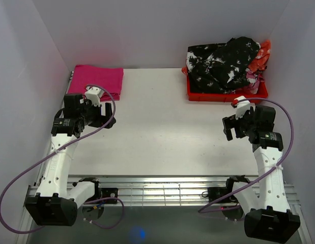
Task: Fold and stack the trousers
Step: Grab the trousers from the pile
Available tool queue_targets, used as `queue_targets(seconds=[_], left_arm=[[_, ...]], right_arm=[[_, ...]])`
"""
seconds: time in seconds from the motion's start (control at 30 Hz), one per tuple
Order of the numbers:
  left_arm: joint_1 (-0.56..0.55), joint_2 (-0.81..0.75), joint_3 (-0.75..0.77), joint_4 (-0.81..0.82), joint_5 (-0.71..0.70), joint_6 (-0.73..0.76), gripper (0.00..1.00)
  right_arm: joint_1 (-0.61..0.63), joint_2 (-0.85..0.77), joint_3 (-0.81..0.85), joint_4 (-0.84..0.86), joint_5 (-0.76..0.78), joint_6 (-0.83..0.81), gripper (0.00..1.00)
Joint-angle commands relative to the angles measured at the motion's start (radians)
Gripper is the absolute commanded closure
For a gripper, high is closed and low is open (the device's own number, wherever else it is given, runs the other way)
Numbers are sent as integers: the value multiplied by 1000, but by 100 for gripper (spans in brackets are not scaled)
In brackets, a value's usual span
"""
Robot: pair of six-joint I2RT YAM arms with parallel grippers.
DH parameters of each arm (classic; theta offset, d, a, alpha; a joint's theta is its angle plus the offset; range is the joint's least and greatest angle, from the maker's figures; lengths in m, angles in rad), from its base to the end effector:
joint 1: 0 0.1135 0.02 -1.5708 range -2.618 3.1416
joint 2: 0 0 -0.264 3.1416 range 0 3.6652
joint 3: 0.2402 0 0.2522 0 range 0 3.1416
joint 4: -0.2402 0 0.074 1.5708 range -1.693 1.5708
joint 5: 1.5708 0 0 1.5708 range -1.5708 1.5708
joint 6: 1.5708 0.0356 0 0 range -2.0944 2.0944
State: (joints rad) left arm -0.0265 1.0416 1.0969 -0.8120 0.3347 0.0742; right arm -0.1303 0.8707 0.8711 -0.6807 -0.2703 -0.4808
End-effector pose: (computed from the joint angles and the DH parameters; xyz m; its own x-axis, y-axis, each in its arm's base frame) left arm 0.2059 -0.0172 0.3409 -0.6648 0.0877 -0.7418 0.3139 0.9339 -0.1710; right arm 0.1788 -0.0138 0.3074 -0.5157 -0.3819 -0.7669 -0.3599 0.9089 -0.2106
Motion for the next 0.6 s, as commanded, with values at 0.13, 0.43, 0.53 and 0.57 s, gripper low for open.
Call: queue_targets(seconds=[0.13,0.43,0.53,0.57], left_arm=[[-1,-42,70,17,75,-14,2],[-1,-38,169,57,121,-126,2],[-1,-14,166,65,184,-122,2],[-3,3,164,66,208,-122,2]], right_arm=[[1,28,258,-63,-29,27,10],[1,534,776,7,-104,106,10],[1,732,996,-38,-176,110,10],[3,808,1035,-42,-214,105,10]])
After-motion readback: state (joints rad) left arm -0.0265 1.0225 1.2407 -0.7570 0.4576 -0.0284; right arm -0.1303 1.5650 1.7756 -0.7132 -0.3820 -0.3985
